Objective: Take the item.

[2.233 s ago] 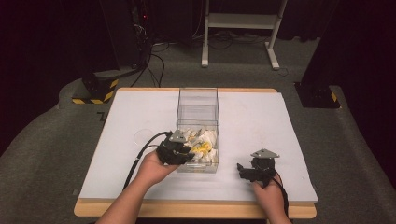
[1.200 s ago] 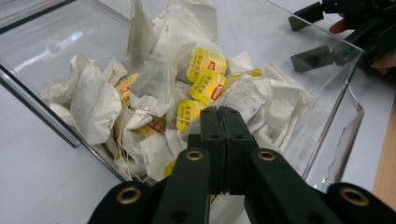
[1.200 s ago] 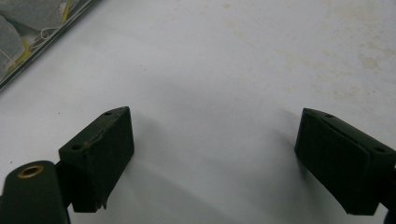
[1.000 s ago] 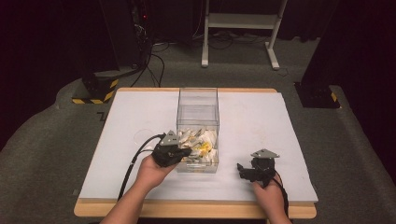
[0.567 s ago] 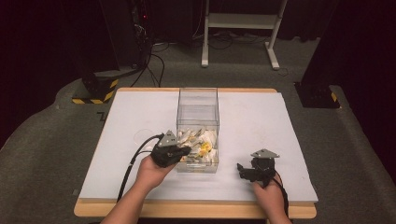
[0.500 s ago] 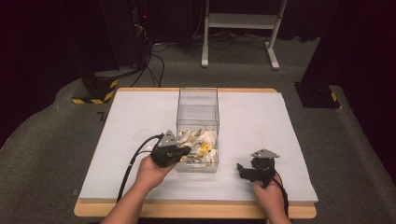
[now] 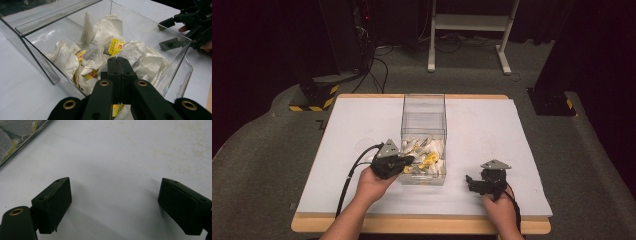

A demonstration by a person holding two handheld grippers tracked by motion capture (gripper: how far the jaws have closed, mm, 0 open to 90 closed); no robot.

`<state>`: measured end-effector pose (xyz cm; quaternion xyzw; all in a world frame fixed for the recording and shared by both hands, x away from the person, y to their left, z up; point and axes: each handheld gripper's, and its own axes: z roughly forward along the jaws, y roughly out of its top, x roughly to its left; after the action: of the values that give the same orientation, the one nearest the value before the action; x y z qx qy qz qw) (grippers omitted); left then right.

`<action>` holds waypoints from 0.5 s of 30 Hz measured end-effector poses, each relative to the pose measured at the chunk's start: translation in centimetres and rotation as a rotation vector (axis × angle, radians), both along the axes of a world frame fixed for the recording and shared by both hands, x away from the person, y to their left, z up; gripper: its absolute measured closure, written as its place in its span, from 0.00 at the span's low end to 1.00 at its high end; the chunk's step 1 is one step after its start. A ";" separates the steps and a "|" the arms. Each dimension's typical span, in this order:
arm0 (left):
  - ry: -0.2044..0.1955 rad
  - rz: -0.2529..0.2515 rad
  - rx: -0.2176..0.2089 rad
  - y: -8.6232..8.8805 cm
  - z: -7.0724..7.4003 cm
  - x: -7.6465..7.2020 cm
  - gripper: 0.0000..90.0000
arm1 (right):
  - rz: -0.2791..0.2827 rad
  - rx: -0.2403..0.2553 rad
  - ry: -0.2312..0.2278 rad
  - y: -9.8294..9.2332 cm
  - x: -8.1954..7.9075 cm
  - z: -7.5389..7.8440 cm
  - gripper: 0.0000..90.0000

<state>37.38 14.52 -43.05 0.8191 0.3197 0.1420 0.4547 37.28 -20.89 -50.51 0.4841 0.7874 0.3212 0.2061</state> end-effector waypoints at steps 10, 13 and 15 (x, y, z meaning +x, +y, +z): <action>-0.008 0.004 -0.028 0.4 0.1 -0.1 0.99 | 0.000 0.000 0.000 0.0 0.0 0.0 0.13; -0.006 0.004 -0.039 0.4 0.2 -0.1 0.99 | 0.000 -0.001 -0.001 0.0 0.0 0.0 0.13; -0.004 0.005 -0.039 0.5 0.2 -0.1 0.99 | 0.000 -0.001 -0.001 0.0 0.0 0.0 0.13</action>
<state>37.30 15.00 -42.85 0.8090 0.3234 0.1387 0.4708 37.27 -20.88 -50.51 0.4838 0.7875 0.3210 0.2069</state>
